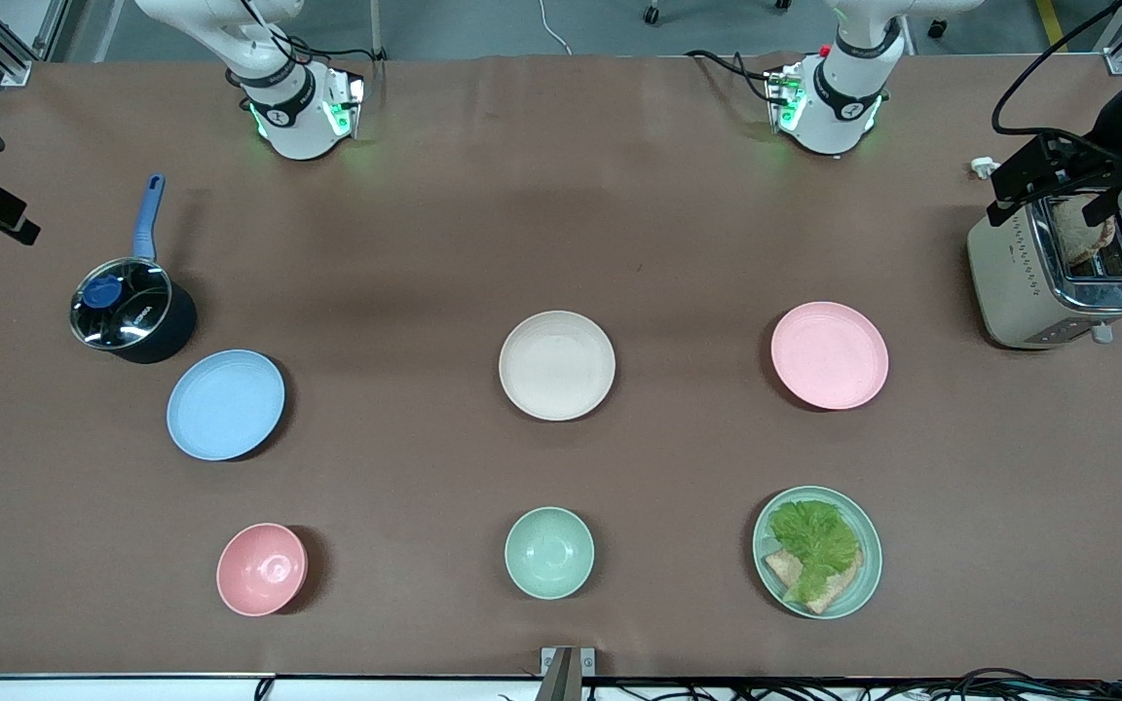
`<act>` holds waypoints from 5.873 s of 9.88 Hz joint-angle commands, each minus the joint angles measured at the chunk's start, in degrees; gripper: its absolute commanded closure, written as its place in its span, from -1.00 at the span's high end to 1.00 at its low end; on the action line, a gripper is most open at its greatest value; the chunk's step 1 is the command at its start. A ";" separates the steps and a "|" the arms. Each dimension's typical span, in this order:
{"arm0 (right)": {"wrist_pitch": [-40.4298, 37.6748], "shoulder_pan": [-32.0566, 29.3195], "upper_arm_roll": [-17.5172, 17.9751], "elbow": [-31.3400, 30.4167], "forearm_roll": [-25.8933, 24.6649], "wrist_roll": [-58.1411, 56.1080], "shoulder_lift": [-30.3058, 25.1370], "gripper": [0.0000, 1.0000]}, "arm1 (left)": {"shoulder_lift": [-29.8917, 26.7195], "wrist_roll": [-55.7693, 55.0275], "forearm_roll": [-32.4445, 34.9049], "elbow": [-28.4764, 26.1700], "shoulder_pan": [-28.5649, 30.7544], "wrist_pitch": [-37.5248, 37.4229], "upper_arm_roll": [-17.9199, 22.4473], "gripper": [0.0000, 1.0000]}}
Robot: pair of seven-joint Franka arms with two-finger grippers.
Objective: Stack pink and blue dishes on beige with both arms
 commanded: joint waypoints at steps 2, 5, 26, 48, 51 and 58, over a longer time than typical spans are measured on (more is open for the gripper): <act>0.05 0.43 -0.07 -1.15 -0.37 0.83 -1.10 1.00 | 0.52 0.44 1.01 -1.60 -0.92 0.01 0.65 1.00; 0.40 0.25 -0.07 -1.06 -0.37 0.66 0.38 1.00 | 0.96 1.06 0.13 -1.95 -0.66 0.36 2.84 0.99; 41.98 -10.74 -6.57 -20.31 36.89 -52.69 37.66 -0.71 | 30.14 39.03 -23.78 -34.56 0.22 46.15 12.78 -0.74; 41.24 0.51 22.67 -28.10 22.48 7.86 12.61 -0.99 | 41.13 -55.52 23.77 -22.97 -3.65 60.66 -32.13 0.19; 52.66 1.04 31.11 -31.81 22.92 15.57 15.57 -0.99 | 35.36 -54.15 24.12 -23.39 -1.46 57.42 -31.70 1.00; 78.77 12.46 31.66 -34.72 22.92 19.29 30.60 -0.97 | 13.82 -21.30 13.53 -25.16 -2.41 44.86 -8.96 1.00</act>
